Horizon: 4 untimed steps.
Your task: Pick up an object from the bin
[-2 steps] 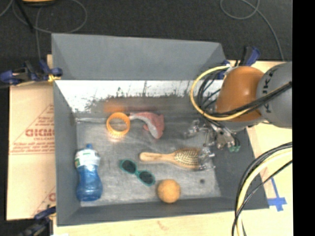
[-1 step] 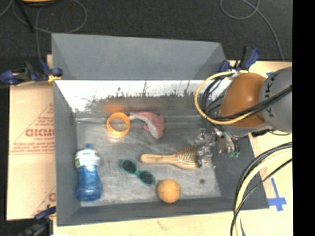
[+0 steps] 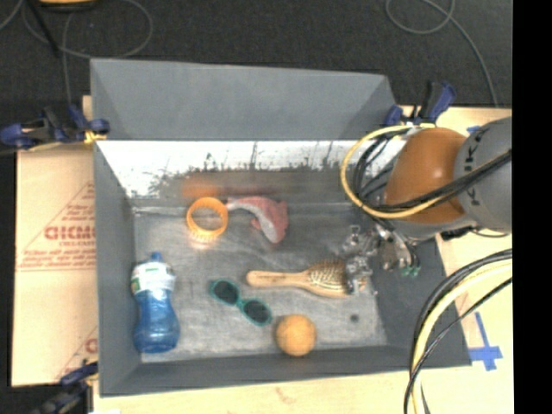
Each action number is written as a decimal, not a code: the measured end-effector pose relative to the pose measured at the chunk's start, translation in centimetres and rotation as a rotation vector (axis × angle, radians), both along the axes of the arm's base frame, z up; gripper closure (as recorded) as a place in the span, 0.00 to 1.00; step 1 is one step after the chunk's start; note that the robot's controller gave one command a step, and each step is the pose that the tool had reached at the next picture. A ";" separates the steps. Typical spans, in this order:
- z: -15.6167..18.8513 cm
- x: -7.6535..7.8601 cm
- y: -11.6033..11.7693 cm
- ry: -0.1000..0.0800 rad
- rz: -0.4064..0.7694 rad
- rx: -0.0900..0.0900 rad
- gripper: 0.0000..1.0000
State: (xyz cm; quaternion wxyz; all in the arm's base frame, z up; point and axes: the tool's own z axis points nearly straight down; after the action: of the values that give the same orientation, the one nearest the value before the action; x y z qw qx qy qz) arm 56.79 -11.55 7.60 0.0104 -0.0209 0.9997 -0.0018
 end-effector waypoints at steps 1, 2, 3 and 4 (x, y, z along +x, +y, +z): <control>4.3 0.2 0.1 0.022 0.024 0.001 1.00; 9.5 0.3 0.2 0.016 0.027 0.000 0.00; 8.6 0.1 0.3 0.018 0.027 0.000 0.00; 3.3 3.3 1.5 0.010 0.106 -0.002 0.00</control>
Offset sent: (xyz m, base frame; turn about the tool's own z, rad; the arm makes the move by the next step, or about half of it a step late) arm -0.0077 0.0098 0.0456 -0.0233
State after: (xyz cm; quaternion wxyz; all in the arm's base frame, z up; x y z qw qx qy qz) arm 60.08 -10.06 10.88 0.0057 -0.0737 0.9973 -0.0023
